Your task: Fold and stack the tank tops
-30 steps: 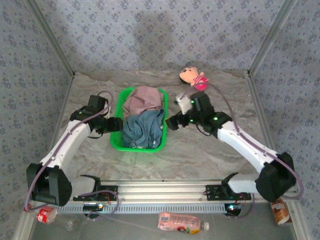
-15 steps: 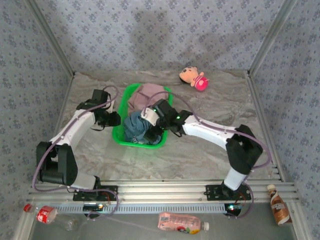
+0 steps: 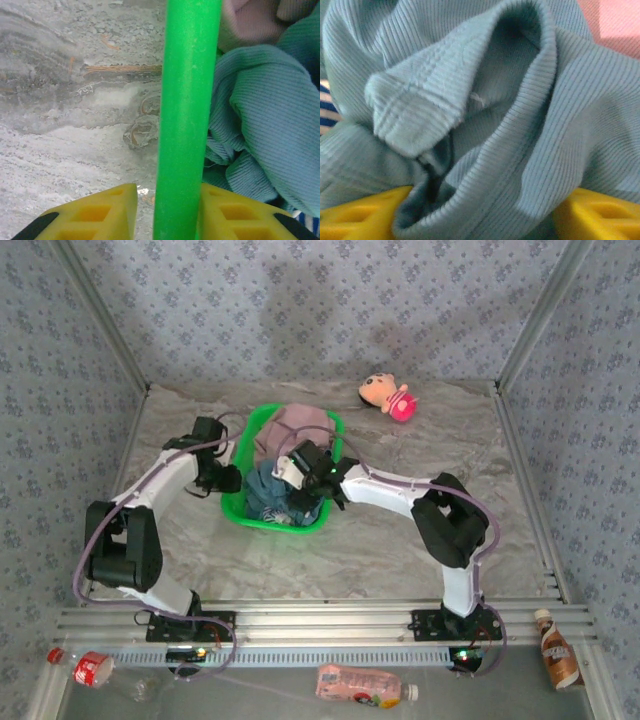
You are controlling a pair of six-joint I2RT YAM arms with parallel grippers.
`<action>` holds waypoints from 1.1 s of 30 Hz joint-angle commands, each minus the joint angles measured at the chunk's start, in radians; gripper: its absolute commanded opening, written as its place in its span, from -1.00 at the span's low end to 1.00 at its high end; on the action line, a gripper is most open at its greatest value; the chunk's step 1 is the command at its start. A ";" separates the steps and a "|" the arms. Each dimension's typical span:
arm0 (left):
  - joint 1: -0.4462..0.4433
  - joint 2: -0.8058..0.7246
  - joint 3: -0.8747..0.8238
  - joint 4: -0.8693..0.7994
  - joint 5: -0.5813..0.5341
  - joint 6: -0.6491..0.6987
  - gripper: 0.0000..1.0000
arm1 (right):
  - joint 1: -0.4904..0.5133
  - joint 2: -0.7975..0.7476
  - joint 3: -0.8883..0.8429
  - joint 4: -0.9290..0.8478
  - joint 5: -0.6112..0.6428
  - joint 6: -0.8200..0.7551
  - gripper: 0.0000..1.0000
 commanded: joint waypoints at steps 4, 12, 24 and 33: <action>0.012 0.029 0.029 -0.001 -0.010 0.005 -0.66 | -0.022 -0.072 0.018 0.031 -0.041 0.054 -0.42; 0.025 0.028 0.076 -0.057 -0.063 0.050 -0.85 | -0.027 -0.238 0.026 0.047 -0.059 0.077 -0.83; 0.147 0.020 0.113 -0.088 -0.146 0.039 -0.93 | -0.027 -0.592 0.143 0.039 0.011 0.055 -0.94; 0.337 0.101 0.201 -0.058 -0.139 0.064 -0.93 | -0.053 -0.772 0.305 -0.039 -0.005 -0.018 -0.94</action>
